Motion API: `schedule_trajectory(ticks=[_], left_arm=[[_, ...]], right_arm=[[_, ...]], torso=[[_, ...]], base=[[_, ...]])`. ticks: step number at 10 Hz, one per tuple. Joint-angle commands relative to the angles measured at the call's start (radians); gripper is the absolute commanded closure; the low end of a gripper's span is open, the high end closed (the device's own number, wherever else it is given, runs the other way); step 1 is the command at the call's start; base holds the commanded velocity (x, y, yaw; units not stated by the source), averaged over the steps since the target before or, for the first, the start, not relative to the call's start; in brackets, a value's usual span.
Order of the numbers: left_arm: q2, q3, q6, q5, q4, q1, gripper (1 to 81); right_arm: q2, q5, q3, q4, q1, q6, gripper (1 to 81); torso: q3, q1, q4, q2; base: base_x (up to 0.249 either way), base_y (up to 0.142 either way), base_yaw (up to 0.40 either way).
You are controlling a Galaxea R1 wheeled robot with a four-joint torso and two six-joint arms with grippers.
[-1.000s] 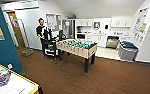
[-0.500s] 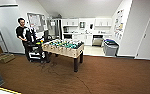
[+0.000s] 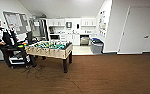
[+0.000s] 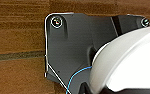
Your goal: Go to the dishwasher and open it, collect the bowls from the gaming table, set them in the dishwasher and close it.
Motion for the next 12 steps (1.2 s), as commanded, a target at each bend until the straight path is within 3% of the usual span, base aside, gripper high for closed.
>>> schedule_trajectory(ticks=[1, 2, 12], left_arm=[[-0.011, -0.002, 0.007, 0.036, 0.007, -0.043, 81.1], [-0.014, -0.002, 0.007, 0.035, 0.004, -0.043, 81.1], [-0.015, -0.002, 0.007, 0.035, 0.001, -0.042, 81.1]], right_arm=[[-0.024, -0.053, -0.003, -0.012, 0.030, 0.001, 81.1], [-0.024, -0.053, -0.004, -0.012, 0.030, 0.001, 81.1], [-0.021, -0.053, -0.002, -0.012, 0.035, -0.002, 81.1]], torso=[[0.000, 0.000, 0.000, 0.000], [0.000, 0.000, 0.000, 0.000], [0.000, 0.000, 0.000, 0.000]], base=[[0.000, 0.000, -0.396], [0.000, 0.000, -0.341], [0.000, 0.000, 0.000]])
